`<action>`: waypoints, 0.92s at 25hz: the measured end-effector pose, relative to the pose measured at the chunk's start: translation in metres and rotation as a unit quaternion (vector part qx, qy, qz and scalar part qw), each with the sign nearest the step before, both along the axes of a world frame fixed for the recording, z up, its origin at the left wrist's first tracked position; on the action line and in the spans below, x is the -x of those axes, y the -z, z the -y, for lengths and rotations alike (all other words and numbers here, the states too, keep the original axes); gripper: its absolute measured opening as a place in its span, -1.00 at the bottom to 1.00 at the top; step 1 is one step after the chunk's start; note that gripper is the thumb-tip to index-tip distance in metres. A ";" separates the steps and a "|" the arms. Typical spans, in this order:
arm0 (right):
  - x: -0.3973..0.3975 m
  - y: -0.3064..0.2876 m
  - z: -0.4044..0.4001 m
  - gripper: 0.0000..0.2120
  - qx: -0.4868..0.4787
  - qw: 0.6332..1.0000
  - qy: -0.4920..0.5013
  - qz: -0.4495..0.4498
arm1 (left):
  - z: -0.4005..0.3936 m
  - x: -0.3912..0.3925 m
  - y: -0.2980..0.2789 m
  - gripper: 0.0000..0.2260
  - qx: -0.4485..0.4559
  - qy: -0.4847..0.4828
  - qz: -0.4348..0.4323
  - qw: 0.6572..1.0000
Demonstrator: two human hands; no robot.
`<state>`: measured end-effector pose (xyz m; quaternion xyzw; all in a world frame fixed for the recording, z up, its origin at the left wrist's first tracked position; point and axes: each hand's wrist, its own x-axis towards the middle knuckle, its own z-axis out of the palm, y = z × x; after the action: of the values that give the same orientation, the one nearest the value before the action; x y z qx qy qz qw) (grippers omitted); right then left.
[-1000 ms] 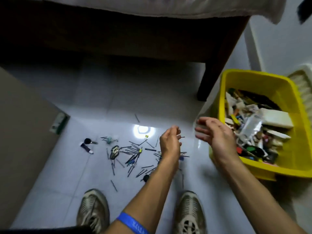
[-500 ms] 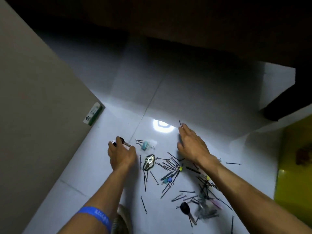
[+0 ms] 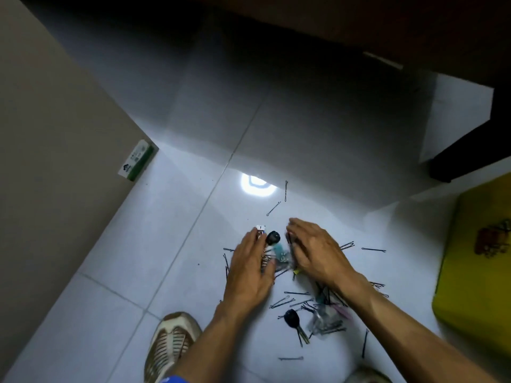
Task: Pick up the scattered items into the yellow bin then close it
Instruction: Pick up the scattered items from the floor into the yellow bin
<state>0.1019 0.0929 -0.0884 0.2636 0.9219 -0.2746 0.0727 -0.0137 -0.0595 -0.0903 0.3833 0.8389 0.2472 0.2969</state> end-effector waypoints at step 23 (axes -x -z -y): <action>-0.108 -0.022 0.054 -0.69 0.158 0.908 0.387 -0.031 | 0.016 -0.060 -0.027 -0.56 0.048 -0.291 0.180 0.938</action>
<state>0.2101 0.0388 -0.0666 0.5760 0.6939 -0.4313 -0.0272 0.0459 -0.0751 -0.0636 0.0568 0.8575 0.3468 0.3758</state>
